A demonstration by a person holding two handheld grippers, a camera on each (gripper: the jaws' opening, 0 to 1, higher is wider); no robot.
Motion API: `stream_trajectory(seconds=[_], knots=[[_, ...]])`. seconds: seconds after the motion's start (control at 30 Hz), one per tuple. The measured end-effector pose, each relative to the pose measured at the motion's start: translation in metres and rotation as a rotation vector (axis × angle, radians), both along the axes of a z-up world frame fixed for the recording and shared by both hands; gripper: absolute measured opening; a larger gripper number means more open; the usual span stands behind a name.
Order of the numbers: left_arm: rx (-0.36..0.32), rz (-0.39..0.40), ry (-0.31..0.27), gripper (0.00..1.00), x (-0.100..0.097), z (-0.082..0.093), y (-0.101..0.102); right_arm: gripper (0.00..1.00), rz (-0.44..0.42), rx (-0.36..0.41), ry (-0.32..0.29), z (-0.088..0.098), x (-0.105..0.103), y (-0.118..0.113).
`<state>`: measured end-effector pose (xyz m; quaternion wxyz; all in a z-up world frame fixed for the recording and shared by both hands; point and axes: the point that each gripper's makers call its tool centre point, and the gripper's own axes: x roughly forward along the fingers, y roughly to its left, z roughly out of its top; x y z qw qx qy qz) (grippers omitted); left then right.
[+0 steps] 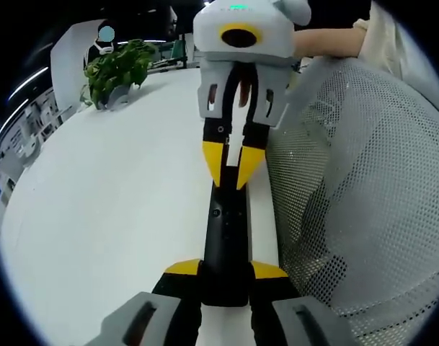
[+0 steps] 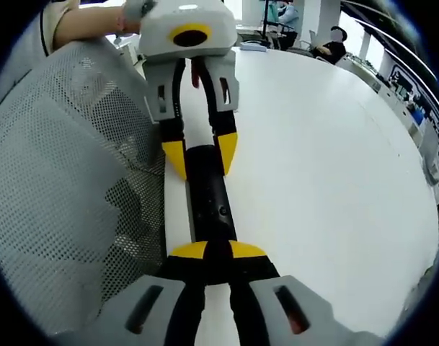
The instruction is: Press the specified remote control buttons in sequence, fully releasing each button before pressing the next.
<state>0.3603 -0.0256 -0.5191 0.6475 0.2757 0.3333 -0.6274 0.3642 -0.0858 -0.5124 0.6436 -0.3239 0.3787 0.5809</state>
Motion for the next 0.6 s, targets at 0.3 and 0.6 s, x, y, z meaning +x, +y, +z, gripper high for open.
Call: stream_trajectory(seconds=[0.3, 0.6], knots=[[0.003, -0.006, -0.004, 0.24, -0.0004, -0.0001, 0.0001, 0.09, 0.087, -0.060, -0.048, -0.0018, -0.0006, 0.0036], [0.020, -0.014, -0.009, 0.24, -0.0011, -0.0003, 0.0005, 0.09, 0.142, -0.099, -0.064, -0.0020, -0.0013, 0.0055]])
